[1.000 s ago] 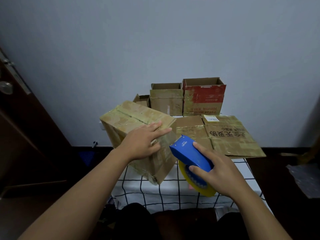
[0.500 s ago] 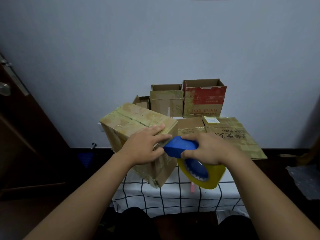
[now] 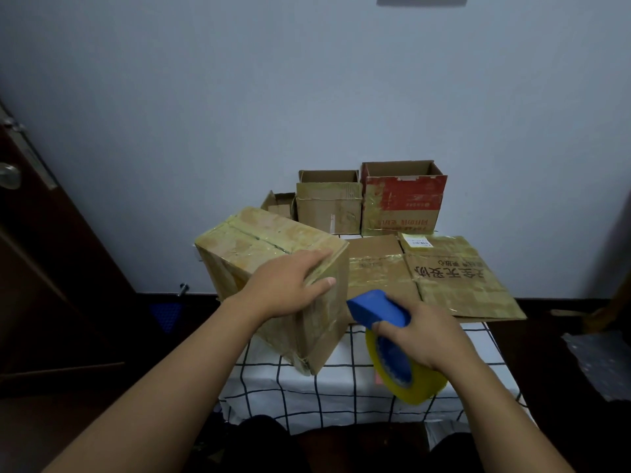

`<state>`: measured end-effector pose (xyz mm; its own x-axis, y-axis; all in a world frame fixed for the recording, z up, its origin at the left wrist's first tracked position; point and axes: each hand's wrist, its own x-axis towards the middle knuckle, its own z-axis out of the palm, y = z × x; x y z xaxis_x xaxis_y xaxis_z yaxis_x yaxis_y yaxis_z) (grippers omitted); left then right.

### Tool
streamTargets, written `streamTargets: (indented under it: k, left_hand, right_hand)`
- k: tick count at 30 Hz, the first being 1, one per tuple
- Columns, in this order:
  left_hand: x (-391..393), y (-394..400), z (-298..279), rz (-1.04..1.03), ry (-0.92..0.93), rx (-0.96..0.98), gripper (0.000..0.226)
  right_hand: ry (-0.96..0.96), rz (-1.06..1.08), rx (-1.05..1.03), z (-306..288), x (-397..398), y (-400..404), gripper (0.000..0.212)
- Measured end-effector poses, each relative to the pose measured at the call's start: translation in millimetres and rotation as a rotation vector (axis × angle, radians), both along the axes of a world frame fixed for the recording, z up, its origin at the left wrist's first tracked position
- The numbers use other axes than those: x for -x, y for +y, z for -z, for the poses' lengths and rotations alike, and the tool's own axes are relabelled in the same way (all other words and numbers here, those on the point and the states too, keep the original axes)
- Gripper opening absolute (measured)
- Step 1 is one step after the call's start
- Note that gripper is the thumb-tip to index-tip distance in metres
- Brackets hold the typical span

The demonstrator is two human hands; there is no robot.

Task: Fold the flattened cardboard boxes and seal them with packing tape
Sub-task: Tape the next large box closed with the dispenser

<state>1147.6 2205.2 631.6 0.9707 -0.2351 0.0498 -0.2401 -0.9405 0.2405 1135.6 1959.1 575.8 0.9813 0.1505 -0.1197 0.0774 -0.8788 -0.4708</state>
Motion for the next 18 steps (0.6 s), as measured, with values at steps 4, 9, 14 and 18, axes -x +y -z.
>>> streamTargets:
  k: [4, 9, 14, 18]
  left_hand:
    - [-4.5, -21.6, 2.5, -0.128, -0.078, -0.043, 0.046]
    - [-4.0, -41.4, 13.3, -0.203, -0.18, -0.154, 0.04]
    - [-4.7, -48.7, 24.0, -0.254, -0.247, -0.206, 0.039]
    - [-7.3, -48.9, 24.4, -0.283, -0.197, -0.229, 0.037]
  right_hand:
    - [-0.109, 0.127, -0.144, 2.6, 8.3, -2.1, 0.069]
    - [-0.16, 0.236, -0.251, 14.3, 24.1, 3.4, 0.071]
    - [-0.15, 0.253, -0.307, 25.3, 34.1, 8.2, 0.074]
    - [-0.137, 0.24, -0.273, 26.5, 36.2, 12.6, 0.073]
